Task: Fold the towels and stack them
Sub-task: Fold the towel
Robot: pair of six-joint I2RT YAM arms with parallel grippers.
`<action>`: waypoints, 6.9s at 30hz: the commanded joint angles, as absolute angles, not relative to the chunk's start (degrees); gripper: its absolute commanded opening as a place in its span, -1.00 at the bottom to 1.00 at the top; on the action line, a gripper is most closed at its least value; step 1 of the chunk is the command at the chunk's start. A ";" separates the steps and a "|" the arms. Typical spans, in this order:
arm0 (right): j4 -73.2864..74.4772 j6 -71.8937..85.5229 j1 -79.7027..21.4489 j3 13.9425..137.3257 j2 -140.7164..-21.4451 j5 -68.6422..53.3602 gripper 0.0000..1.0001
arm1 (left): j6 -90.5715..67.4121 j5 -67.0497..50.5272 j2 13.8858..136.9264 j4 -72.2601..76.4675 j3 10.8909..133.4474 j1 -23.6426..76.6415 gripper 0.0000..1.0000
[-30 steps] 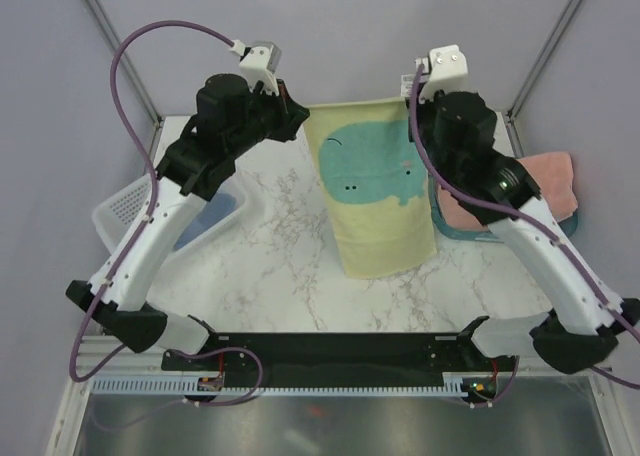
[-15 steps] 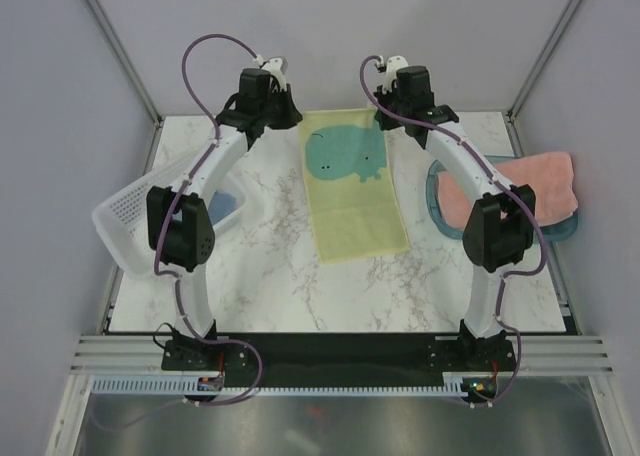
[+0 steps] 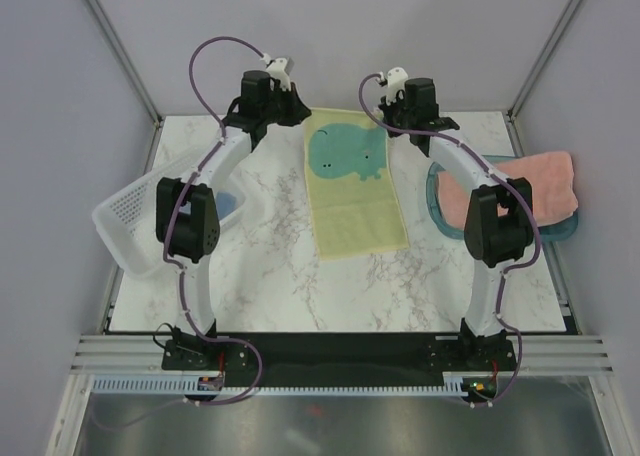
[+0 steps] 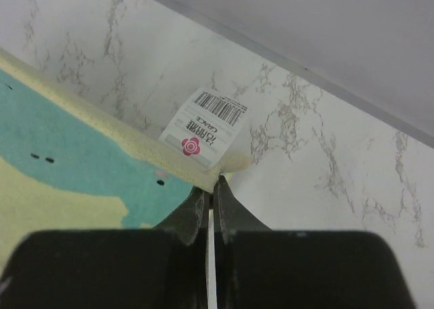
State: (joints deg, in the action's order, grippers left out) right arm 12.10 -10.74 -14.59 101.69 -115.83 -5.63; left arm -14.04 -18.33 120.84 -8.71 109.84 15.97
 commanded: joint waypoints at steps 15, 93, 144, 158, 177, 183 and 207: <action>13.26 -28.91 -12.48 75.59 -94.76 -13.44 -1.00 | -12.13 -21.80 100.47 -0.26 73.76 20.03 -0.95; 17.40 -36.75 -22.41 50.72 -84.02 -7.39 -1.00 | -15.64 -3.87 87.36 2.11 47.55 35.59 -0.95; 27.25 25.66 -24.70 60.47 -87.72 8.35 -0.63 | -37.08 -0.97 87.54 -5.19 44.47 43.33 0.13; 30.58 25.22 -24.87 58.36 -76.64 9.06 -0.52 | -40.51 8.78 95.02 -13.00 47.47 47.29 -0.17; 25.31 36.13 -28.21 47.98 -76.11 8.52 -0.80 | -40.52 1.15 78.14 -5.11 39.29 45.96 -0.20; 25.58 34.72 -28.21 48.25 -72.08 11.24 -0.84 | -37.27 -3.34 84.43 1.41 43.76 47.46 -0.81; 28.21 33.65 -28.13 48.78 -66.27 9.16 -0.78 | -39.81 11.24 88.96 -15.54 42.90 47.90 -0.95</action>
State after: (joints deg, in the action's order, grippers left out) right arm 27.92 32.75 -28.23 47.20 -67.22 10.74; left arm -39.05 4.45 92.12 -5.74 45.10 47.77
